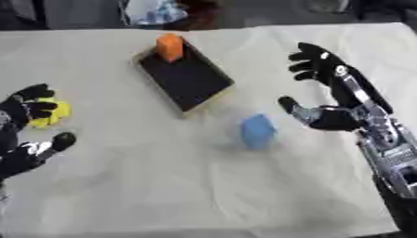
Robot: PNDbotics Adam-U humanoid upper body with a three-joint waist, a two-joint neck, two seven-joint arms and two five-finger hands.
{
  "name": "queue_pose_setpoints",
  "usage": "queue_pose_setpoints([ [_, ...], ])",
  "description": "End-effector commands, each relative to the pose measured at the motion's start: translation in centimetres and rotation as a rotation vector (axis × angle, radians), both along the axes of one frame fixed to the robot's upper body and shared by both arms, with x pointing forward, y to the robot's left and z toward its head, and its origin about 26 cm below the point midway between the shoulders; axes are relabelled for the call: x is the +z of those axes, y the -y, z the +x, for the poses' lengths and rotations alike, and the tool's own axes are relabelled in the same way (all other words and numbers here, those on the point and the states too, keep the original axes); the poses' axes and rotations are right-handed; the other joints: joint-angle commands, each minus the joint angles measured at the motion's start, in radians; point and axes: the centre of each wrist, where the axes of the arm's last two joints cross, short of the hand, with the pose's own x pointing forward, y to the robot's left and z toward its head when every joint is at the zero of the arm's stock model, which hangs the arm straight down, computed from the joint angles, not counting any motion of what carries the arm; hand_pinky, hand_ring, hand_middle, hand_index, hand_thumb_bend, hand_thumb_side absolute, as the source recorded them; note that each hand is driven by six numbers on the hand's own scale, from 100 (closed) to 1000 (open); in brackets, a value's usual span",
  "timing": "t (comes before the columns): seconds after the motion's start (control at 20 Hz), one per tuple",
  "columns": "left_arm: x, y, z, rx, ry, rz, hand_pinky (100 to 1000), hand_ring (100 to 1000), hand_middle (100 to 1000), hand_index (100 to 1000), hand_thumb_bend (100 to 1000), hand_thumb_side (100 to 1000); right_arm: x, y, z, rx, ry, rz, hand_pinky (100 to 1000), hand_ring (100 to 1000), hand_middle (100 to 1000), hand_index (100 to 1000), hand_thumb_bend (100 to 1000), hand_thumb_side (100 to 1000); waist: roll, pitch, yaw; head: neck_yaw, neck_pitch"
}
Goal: Pick up objects on the table and place them in the box.
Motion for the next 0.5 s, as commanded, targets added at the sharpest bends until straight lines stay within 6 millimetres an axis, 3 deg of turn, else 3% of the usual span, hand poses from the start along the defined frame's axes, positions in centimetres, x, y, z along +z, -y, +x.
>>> queue_pose_setpoints([
  [0.05,0.8,-0.21,0.0,-0.002,0.026,0.008,769,742,758,872,977,567,1.12,0.34,-0.02,0.0,0.035,-0.023,749,792,810,951,402,203,0.013,-0.005,-0.001,0.002,0.005],
  [0.5,0.76,-0.21,0.01,-0.001,0.024,0.008,769,746,758,872,972,569,1.54,0.53,-0.06,0.019,0.042,-0.063,753,802,812,954,401,201,0.014,-0.006,0.0,0.003,0.005],
])
